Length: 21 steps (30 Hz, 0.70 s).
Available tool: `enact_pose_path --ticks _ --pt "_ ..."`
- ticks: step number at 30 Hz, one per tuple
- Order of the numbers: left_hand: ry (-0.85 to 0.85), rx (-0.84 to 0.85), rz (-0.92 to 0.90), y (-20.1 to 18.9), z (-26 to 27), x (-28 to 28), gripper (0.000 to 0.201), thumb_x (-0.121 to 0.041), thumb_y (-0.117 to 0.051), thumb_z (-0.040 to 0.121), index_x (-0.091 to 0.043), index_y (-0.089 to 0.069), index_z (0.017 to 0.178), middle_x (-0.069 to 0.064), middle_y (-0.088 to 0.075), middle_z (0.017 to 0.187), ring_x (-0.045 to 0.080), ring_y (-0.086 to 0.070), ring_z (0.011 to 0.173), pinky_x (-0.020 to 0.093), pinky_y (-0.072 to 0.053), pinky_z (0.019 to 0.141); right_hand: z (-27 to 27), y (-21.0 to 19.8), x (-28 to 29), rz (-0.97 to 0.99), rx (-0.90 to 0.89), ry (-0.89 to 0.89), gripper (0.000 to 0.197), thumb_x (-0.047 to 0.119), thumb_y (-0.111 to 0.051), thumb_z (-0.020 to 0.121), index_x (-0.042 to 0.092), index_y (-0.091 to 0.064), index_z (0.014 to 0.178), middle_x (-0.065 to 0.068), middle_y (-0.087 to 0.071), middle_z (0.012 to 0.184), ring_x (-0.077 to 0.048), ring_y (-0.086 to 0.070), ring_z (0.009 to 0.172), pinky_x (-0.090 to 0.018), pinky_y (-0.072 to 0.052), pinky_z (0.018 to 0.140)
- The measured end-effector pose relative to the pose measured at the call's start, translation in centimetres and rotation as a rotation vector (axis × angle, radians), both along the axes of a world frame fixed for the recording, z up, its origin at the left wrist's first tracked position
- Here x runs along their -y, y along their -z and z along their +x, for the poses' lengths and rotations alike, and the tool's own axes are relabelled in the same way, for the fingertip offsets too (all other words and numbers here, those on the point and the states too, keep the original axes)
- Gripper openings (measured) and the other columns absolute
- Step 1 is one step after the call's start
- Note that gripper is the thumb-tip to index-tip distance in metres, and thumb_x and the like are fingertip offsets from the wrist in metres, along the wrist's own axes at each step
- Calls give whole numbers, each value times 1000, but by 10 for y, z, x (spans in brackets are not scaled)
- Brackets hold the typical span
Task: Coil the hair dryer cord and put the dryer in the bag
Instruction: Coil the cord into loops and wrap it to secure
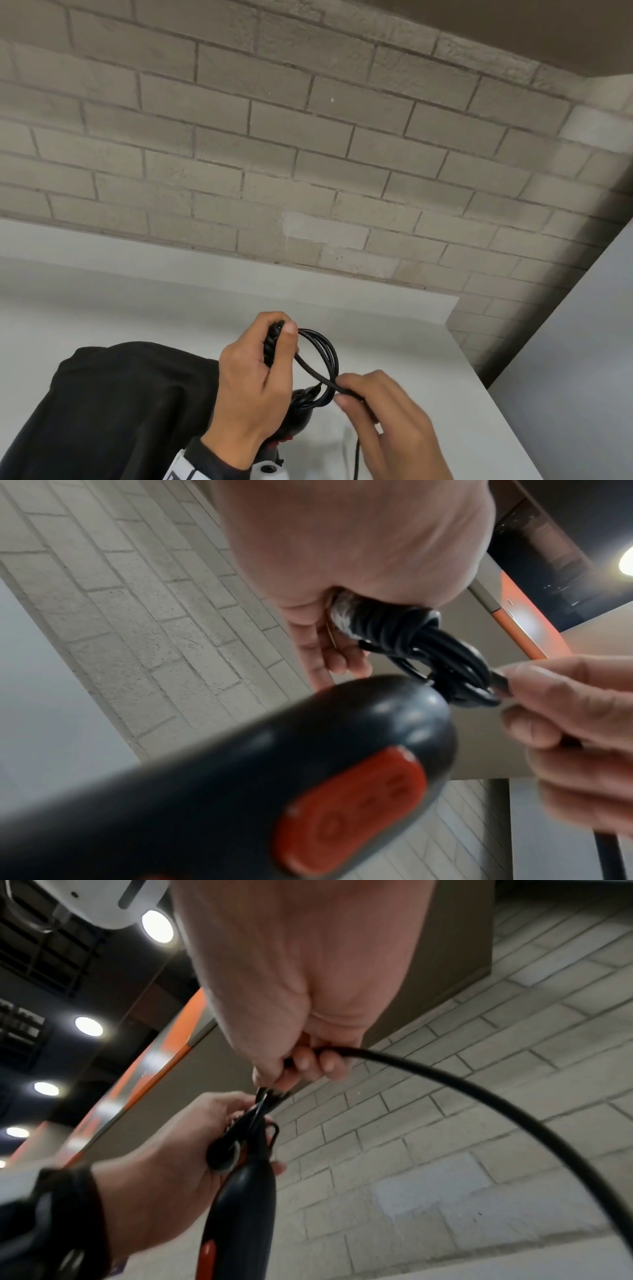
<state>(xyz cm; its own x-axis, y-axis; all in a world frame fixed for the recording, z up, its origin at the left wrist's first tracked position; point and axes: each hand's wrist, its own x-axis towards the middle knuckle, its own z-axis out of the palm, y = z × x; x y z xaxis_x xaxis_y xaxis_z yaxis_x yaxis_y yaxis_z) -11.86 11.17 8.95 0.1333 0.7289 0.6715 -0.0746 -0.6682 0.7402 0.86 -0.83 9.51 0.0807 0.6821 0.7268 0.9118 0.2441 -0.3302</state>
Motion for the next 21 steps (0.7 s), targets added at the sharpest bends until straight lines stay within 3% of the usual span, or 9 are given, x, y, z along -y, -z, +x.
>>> enact_pose_path --ticks 2,5,9,12,18,21 --pt "-8 4 20 0 -1 -1 18 -41 -44 94 -31 -58 86 -3 -61 64 17 -59 56 28 -44 53 3 -16 -1 52 -22 -59 11 22 -61 92 17 -69 98 12 -59 87 3 -52 76 -10 -42 68" --pt "-3 -17 60 1 -3 -1 16 -37 -43 95 -32 -57 88 -5 -59 62 16 -59 55 26 -43 53 3 -44 -8 84 -7 -76 10 18 -63 90 12 -71 92 10 -63 84 4 -52 77 -8 -39 71" --pt "68 -59 174 -1 -4 1 23 -38 -41 100 -26 -58 90 -26 -51 66 6 -58 57 16 -42 53 -1 -78 -23 73 -101 -153 7 21 -67 89 15 -71 90 14 -64 81 0 -55 69 -9 -41 65" --pt "114 -88 246 -6 -4 4 40 -42 -34 104 -17 -60 86 -33 -41 66 -4 -47 54 8 -35 53 -7 -93 -35 36 -199 -207 4 21 -70 87 18 -73 88 14 -68 82 -2 -58 67 -11 -44 61" --pt "176 -42 298 -7 -9 3 44 -44 -37 102 -12 -56 77 -21 -38 63 -5 -38 54 9 -31 53 -15 -84 -53 -93 -458 -193 4 19 -71 86 20 -74 83 10 -73 78 -12 -69 75 -20 -54 68" --pt "147 -65 306 -6 -8 5 50 -51 -52 94 -8 -56 69 -11 -43 57 0 -38 50 12 -33 49 -20 -76 -53 -120 -534 -151 7 21 -72 85 22 -74 78 7 -73 73 -12 -69 72 -23 -55 67"
